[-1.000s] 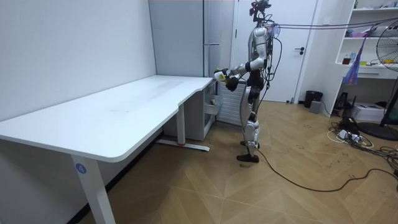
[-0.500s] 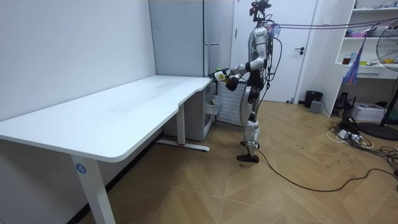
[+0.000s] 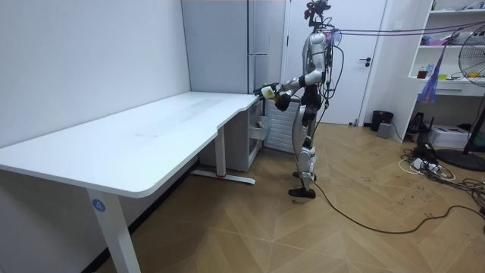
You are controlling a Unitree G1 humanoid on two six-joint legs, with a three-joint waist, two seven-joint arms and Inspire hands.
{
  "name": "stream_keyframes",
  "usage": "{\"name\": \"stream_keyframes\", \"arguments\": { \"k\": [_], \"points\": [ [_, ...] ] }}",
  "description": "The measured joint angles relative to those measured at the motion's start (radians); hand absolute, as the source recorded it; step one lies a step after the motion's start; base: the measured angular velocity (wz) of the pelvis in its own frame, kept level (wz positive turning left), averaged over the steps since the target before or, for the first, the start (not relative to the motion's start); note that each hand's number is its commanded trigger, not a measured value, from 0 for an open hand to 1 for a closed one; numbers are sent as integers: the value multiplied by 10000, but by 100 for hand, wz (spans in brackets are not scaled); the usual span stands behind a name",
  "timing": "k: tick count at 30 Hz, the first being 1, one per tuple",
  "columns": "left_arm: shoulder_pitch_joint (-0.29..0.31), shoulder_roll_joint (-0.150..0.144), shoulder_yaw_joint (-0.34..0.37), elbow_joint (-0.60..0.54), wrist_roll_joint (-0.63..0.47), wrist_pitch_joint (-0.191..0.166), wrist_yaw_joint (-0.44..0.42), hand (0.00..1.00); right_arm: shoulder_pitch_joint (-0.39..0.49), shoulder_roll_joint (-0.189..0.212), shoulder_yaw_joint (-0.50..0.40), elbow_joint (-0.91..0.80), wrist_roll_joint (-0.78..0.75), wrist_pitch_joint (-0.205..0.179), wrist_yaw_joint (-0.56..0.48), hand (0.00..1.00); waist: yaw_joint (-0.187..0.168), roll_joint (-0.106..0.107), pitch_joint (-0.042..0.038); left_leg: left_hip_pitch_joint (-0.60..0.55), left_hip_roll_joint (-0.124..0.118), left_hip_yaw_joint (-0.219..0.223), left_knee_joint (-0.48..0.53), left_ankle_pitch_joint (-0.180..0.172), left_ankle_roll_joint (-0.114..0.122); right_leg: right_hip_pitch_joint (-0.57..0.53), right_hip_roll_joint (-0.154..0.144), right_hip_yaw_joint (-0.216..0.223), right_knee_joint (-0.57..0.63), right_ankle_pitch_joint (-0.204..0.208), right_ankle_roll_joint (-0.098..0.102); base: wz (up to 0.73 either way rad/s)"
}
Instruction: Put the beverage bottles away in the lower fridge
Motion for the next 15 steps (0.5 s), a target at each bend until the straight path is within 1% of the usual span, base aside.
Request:
{"name": "stream_keyframes", "arguments": {
  "k": [3, 5, 10, 14, 15],
  "points": [
    [-26, -6, 68, -56, -5, -57, -49, 0, 0, -143, 0, 0, -119, 0, -1, 100, 3, 142, -6, 5, 0, -10, 11, 0, 0, 19, 3, -40, -5, 0, 0, 0],
    [-26, -6, 74, -77, 4, -56, -48, 0, 11, -197, -15, 8, -157, 0, -4, 100, 3, 200, 1, 24, 7, -9, 25, 1, -1, 15, 6, -57, -9, 0, -1, 0],
    [-27, 25, 87, -87, 15, -56, -49, 0, 61, -208, -195, 113, -324, -1, -7, 100, 4, 268, 12, 53, 25, -4, 34, 1, -3, 22, 16, -97, -9, 4, -6, 0],
    [-26, 219, 100, -202, 13, -45, -39, 0, 159, -339, -339, 203, -323, -1, -90, 100, 39, 271, 16, 58, 39, 7, 32, -1, -6, 19, 21, -121, -11, 7, -11, -1],
    [-25, 298, 131, -291, 20, -14, -32, 0, 242, -364, -472, 211, -323, -1, -103, 100, 116, 277, 20, 58, 51, 16, 36, -4, -10, 13, 33, -114, -15, 13, -20, -3]
  ]
}}
